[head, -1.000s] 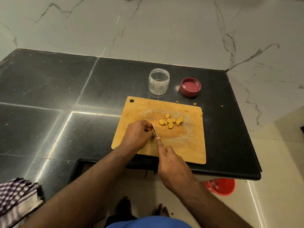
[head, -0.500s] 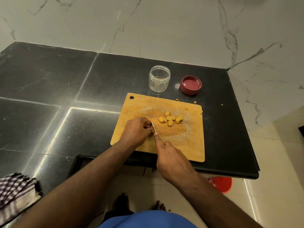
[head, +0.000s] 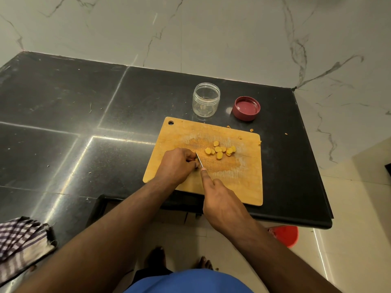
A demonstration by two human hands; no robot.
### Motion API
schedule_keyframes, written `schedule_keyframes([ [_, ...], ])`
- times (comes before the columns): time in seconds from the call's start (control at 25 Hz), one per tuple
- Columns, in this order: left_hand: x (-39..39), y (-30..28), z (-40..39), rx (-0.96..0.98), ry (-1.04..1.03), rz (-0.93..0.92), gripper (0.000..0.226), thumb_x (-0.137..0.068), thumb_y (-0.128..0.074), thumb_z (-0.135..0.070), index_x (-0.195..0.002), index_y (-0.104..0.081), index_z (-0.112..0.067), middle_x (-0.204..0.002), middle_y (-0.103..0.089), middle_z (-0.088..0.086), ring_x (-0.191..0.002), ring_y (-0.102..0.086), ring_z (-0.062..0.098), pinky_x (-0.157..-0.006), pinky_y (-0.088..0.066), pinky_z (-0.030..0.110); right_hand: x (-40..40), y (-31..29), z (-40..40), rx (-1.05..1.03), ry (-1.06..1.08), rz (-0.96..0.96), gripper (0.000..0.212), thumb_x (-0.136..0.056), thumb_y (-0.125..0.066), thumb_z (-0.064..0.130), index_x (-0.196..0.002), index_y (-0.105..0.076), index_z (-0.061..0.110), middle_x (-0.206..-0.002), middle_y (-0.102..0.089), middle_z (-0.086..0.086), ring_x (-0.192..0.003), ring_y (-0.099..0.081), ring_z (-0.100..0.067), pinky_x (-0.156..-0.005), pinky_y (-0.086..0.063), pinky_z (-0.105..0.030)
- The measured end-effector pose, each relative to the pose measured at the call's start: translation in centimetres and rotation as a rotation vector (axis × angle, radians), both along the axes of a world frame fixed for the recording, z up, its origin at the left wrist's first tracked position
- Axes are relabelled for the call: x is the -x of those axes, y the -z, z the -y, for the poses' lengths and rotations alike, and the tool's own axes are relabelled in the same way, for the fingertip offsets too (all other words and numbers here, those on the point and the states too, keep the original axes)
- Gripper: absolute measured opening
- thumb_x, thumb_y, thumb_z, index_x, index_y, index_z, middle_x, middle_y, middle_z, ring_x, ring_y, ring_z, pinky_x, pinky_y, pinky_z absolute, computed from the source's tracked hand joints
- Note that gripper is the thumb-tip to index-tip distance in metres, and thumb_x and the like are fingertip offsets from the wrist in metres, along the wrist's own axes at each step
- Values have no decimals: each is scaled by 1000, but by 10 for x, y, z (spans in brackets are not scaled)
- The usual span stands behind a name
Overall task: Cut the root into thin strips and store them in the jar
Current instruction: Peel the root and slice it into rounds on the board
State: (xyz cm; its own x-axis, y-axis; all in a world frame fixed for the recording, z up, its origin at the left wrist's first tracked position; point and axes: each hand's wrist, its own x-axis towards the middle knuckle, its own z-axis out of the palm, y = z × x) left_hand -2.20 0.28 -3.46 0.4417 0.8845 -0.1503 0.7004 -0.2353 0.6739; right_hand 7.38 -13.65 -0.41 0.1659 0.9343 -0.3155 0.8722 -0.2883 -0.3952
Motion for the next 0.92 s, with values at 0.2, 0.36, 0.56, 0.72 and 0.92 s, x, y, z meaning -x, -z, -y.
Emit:
schedule_keyframes([
  [0.2, 0, -2, 1, -13, 2, 9, 21, -91, -70, -23, -111, -77, -20, -101, -76, -3, -86, -65, 9, -76, -54, 28, 0, 0, -2, 9, 11, -14, 74, -99, -38, 11, -157, 4, 26, -114, -48, -7, -84, -52, -19, -64, -39, -30],
  [0.36, -1, -2, 2, -16, 16, 8, 23, -92, -68, -21, -114, -77, -18, -106, -76, -3, -87, -63, 8, -75, -52, 25, 1, 0, 2, 23, 19, -47, 74, -98, -39, 10, -157, 3, 26, -115, -48, -6, -84, -51, -17, -64, -39, -29],
  [0.56, -1, -1, 1, -3, 22, 2, 21, -93, -67, -22, -111, -78, -18, -106, -76, -6, -89, -63, 7, -73, -47, 20, -4, 4, -15, 44, 37, -75, 74, -97, -38, 8, -158, 1, 27, -121, -50, -8, -94, -53, -22, -75, -47, -34],
  [0.72, -1, 0, 3, -21, -16, 8, 29, -92, -71, -24, -119, -73, -14, -111, -75, -1, -98, -65, 9, -79, -47, 19, -1, 8, 1, -3, 69, -164, 70, -100, -37, 12, -158, 0, 28, -115, -51, -4, -92, -52, -18, -79, -49, -36],
  [0.92, -1, 2, 2, -20, -23, 14, 35, -91, -73, -26, -123, -70, -13, -113, -74, 0, -101, -66, 10, -85, -51, 22, -2, 13, 27, -54, 88, -206, 64, -104, -36, 19, -158, -2, 30, -114, -51, 1, -89, -50, -11, -75, -46, -29],
])
